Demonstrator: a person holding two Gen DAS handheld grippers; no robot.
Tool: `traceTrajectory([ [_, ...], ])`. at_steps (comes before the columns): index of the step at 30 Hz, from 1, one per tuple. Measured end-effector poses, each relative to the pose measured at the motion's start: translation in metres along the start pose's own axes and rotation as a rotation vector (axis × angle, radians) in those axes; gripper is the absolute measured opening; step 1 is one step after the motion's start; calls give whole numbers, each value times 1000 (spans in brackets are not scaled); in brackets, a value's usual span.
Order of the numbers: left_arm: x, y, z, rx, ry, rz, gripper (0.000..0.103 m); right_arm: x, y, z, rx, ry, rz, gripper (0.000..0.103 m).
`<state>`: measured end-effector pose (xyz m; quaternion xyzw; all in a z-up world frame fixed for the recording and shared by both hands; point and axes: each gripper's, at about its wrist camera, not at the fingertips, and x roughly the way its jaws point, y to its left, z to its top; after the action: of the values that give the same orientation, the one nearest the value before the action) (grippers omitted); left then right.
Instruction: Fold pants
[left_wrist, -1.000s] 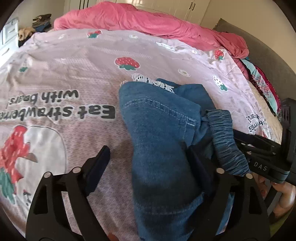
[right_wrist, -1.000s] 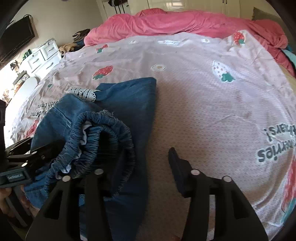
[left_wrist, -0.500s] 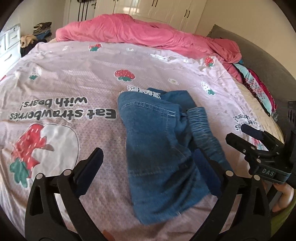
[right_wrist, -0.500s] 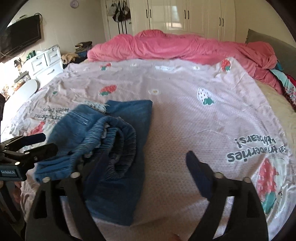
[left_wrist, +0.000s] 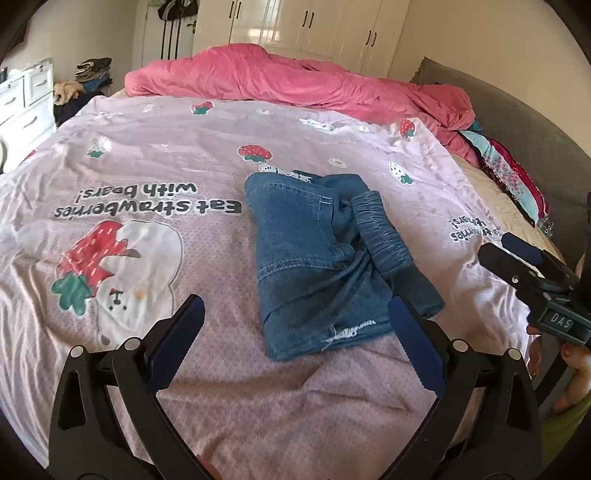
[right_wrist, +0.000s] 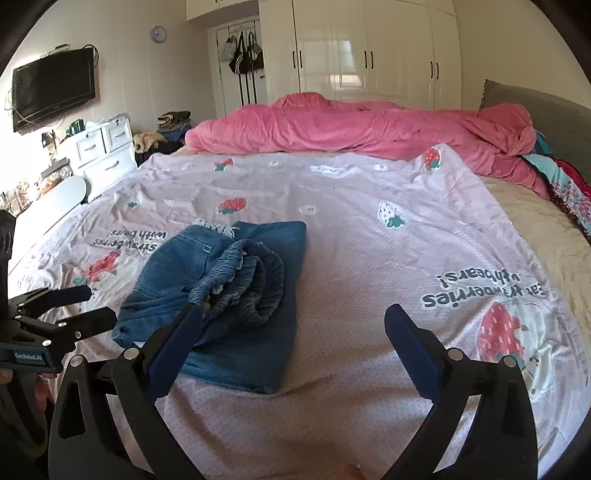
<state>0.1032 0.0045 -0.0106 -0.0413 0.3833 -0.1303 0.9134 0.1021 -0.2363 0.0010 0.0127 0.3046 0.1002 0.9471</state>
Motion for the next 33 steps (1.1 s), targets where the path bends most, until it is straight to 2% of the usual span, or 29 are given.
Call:
traceTrajectory([
  [9,-18,-1,-18,15,-14,35,94,-30,13,-14,2,-1,26,99],
  [13,-22,-1,-36,-1,11,19,94,-37,22,-31,-8,21,21,99],
  [17,-25,0,-48,-21,16,14,94,-37,25,-47,-25,37,-6,99],
  [21,-25,-3,-54,-12,14,17,94,-37,25,-62,-4,40,5,99],
  [28,-14,-2,-62,-32,57,23,94,-24,20,-70,6,75,-4,99],
  [33,-15,-2,-61,-35,49,23,94,-23,18,-72,9,75,-4,99],
])
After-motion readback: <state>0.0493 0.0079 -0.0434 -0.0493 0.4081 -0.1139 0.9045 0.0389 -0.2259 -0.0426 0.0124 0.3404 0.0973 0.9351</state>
